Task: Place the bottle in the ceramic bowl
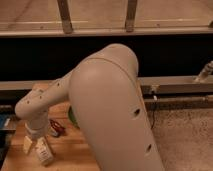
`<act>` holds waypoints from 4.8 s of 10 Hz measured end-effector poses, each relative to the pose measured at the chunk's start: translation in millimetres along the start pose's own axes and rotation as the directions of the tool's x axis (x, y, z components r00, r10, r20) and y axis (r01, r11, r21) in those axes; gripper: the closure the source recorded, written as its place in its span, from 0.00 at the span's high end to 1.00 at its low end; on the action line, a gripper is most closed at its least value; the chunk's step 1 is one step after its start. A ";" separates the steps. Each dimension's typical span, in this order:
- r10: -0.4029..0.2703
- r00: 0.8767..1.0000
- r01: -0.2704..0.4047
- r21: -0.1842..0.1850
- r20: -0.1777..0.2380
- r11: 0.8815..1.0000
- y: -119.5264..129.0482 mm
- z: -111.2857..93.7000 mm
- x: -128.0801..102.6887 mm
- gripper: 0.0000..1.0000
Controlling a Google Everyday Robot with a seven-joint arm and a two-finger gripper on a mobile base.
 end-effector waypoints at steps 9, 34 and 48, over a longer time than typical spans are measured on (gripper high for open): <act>-0.005 0.998 0.005 -0.006 -0.056 1.000 10.2 31.8 -10.6 0.78; -0.014 0.999 0.011 -0.085 -0.031 0.996 9.1 47.1 -10.3 0.00; 0.153 0.936 -0.118 -0.127 0.316 0.985 -148.9 -98.7 42.9 0.00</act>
